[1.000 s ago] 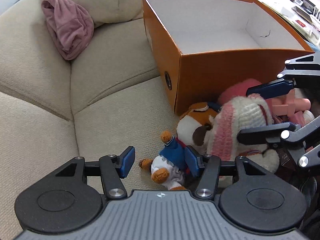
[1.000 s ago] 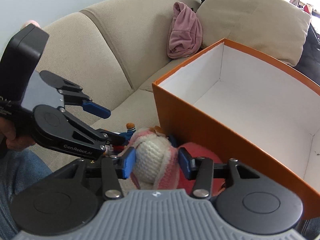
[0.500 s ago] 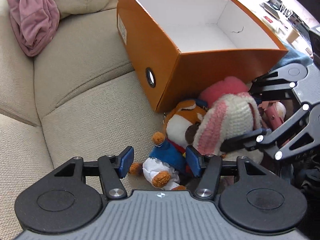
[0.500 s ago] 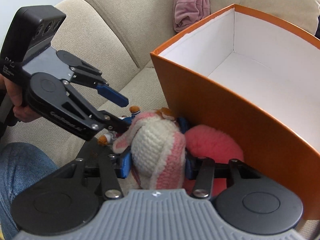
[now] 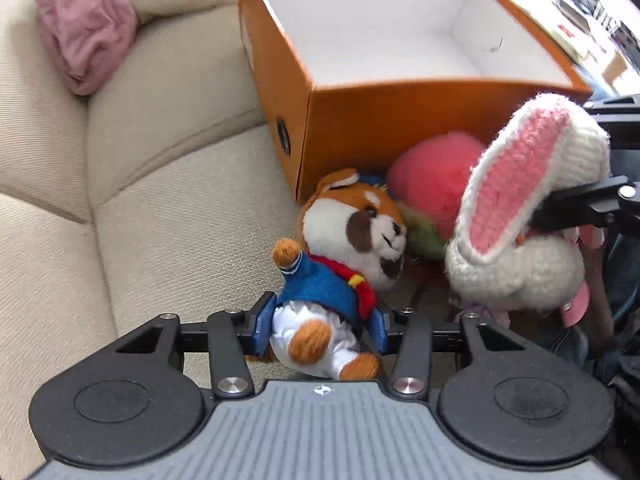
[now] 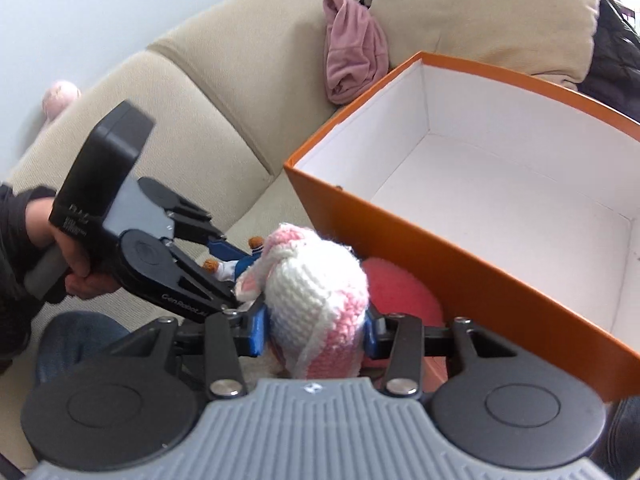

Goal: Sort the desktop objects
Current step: 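Grasp the raccoon plush with the left tool while the right tool grasps the crocheted bunny, then lift both plush toys and carry them over the orange box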

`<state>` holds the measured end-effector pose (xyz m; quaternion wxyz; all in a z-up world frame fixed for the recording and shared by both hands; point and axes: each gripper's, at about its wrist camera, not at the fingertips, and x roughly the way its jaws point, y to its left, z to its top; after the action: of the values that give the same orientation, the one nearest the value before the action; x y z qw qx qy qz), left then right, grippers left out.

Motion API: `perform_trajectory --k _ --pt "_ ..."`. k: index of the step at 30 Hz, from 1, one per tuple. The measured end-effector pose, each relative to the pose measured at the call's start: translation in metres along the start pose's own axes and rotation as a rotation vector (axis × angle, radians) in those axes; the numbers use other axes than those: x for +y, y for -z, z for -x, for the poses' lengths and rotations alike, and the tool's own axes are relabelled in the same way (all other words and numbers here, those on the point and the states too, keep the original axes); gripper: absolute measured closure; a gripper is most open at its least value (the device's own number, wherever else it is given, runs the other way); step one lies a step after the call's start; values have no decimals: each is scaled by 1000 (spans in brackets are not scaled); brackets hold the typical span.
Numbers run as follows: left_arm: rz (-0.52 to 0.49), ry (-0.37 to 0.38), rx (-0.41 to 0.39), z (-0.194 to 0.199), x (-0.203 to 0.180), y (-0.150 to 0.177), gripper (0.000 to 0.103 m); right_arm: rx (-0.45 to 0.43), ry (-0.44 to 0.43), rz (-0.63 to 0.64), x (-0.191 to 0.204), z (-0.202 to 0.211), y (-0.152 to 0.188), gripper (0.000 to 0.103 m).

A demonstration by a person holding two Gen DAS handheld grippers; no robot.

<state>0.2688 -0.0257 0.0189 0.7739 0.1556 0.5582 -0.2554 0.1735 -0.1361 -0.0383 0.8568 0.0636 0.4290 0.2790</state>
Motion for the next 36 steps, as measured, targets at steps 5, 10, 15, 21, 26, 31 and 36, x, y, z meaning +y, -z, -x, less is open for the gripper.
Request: perform_trajectory --k 5,10,15,21,26,31,36 --pt "130 -96 -159 48 -24 14 57 -70 76 28 1 39 6 57" --pt "221 -131 -355 80 -68 23 57 -60 221 74 -1 67 20 57" --pt "269 -135 -451 68 -119 16 57 12 355 86 -19 67 39 57" --pt "219 -177 -437 23 -167 7 58 40 450 78 -39 57 50 56" --pt "161 -172 -382 -2 -190 7 57 7 387 -63 -73 54 57 55" --pt "213 -71 -374 -7 -182 9 51 -54 293 -191 -97 59 74 52" --pt "323 82 -378 3 -162 14 41 -112 253 -344 -110 74 91 37"
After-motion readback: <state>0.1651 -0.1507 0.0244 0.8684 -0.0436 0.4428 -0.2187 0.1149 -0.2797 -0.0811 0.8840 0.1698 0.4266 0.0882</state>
